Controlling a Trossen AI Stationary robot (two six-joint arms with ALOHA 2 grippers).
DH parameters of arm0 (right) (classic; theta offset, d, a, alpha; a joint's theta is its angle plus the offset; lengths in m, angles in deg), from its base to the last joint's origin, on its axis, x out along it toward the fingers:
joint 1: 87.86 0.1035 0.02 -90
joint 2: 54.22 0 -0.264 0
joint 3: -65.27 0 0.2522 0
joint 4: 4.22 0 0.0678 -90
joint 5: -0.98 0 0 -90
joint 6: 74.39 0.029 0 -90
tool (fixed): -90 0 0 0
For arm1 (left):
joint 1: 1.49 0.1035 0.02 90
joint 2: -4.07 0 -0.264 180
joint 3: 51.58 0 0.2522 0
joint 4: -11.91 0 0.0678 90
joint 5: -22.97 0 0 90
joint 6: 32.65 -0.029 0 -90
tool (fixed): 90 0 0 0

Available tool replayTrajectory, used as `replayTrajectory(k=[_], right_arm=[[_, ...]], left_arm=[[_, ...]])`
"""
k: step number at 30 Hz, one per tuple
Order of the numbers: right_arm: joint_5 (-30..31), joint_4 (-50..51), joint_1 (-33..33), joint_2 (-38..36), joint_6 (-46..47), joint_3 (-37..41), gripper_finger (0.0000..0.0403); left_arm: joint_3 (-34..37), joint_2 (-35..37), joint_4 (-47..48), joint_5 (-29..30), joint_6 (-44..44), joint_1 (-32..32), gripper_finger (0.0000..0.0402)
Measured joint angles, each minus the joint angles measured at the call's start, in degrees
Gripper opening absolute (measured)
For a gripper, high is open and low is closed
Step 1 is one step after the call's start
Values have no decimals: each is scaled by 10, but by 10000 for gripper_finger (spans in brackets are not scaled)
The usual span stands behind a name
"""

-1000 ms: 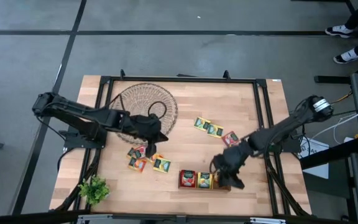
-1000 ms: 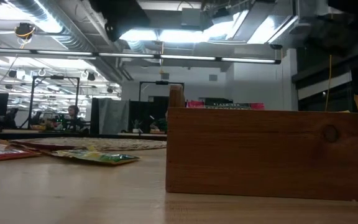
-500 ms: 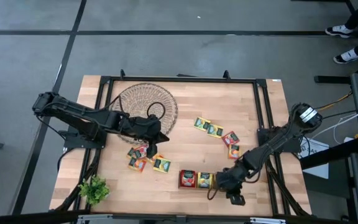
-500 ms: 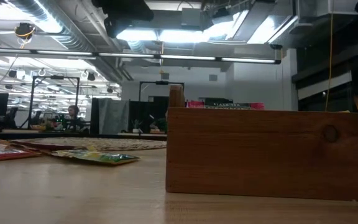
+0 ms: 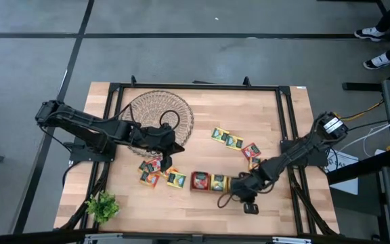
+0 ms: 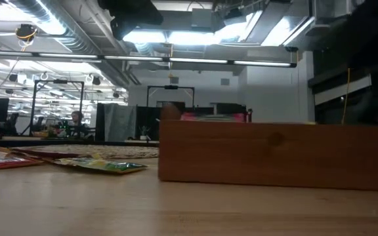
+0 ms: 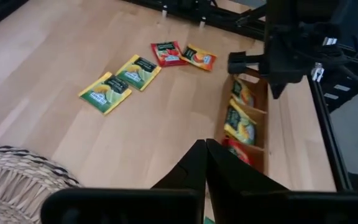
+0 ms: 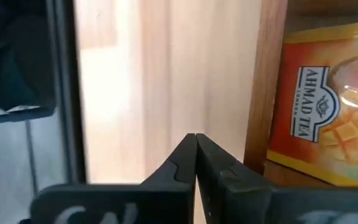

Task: Pick & Place Tea
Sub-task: Move the wooden organizer to the center of the table

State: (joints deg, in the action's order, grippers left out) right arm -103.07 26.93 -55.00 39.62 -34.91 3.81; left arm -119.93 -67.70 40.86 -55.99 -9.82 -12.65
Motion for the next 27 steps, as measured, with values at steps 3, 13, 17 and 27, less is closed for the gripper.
replayTrajectory(k=[3,13,17,27], right_arm=[[19,6,-21,0,-25,0,7],[92,27,-107,2,-100,2,17],[121,30,-139,2,-134,2,18],[240,31,-197,2,-219,-38,18]], left_arm=[[0,0,0,0,-6,0,2],[0,0,5,0,-11,0,2],[0,0,14,0,-11,0,6],[-1,0,46,0,-11,0,2]])
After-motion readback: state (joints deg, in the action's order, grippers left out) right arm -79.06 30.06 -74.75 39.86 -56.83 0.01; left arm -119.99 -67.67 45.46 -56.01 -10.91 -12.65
